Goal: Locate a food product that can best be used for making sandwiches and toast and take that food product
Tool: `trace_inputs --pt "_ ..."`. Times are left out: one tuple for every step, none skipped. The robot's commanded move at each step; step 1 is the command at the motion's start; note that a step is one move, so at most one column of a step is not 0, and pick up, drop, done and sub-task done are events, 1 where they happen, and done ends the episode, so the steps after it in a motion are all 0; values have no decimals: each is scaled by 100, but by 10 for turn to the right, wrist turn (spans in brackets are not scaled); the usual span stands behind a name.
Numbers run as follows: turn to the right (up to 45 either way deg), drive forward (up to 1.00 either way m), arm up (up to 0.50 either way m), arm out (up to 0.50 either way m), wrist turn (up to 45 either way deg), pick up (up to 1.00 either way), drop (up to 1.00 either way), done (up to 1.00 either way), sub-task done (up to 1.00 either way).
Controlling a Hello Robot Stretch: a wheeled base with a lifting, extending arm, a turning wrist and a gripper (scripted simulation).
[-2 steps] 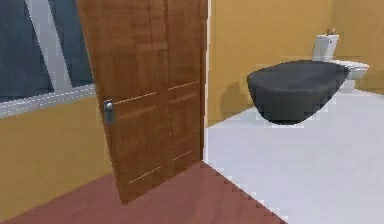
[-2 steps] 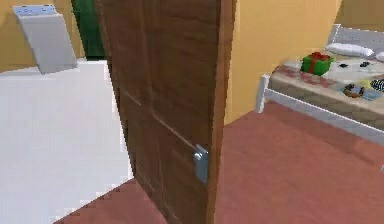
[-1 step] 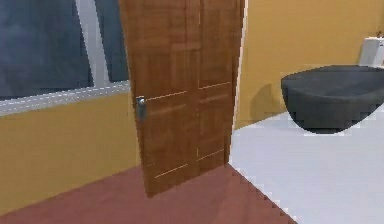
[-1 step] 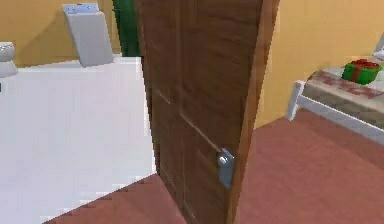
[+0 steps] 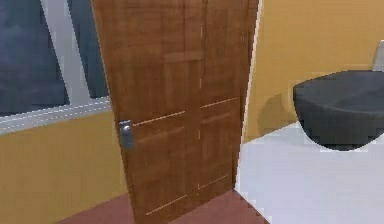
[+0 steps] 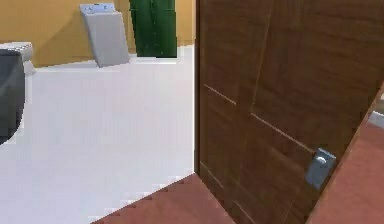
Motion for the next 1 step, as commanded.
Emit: trace_inputs --pt "450 0 0 0 0 0 0 0 0"
